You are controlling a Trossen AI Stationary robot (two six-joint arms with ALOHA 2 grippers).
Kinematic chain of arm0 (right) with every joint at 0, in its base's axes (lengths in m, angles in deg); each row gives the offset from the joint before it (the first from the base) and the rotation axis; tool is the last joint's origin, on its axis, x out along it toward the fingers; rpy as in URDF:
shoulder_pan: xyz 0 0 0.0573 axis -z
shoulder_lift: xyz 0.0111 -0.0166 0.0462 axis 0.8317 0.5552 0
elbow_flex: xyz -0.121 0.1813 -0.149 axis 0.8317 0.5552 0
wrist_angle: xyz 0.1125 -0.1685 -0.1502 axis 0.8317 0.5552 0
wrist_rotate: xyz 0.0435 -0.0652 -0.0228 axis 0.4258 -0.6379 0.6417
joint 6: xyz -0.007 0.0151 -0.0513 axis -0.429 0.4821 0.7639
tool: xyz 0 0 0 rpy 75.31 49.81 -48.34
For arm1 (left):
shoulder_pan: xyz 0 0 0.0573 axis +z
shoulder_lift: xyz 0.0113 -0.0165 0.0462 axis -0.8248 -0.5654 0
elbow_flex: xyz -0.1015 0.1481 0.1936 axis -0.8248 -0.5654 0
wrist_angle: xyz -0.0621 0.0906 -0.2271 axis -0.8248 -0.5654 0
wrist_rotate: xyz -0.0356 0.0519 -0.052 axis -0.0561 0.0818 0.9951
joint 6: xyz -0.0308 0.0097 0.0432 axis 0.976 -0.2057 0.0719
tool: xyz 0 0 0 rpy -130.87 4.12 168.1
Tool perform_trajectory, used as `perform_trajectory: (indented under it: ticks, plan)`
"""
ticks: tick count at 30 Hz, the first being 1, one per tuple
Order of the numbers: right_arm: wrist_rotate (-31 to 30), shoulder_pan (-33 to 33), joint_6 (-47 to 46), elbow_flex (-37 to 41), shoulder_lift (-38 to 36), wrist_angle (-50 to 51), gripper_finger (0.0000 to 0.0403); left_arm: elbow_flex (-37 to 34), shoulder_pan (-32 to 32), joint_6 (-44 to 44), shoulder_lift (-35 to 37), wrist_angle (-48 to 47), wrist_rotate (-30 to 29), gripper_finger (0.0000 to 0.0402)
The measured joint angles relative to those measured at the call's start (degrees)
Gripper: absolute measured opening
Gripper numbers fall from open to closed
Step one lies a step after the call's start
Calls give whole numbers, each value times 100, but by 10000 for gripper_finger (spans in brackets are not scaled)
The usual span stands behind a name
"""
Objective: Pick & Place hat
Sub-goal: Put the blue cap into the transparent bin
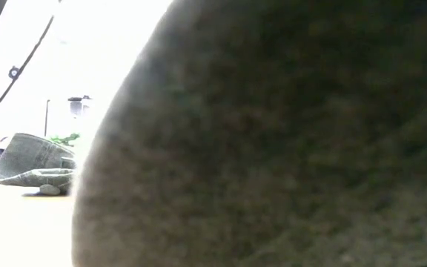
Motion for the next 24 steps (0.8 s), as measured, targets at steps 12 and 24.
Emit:
perform_trajectory:
  ticks: [12,24]
  plan:
    - [-14,55,198,79,0,-48,164,0,12,-2,0,2,0,0]
    - [-536,160,794,69,369,-621,164,-7,12,-4,0,-262,4,0]
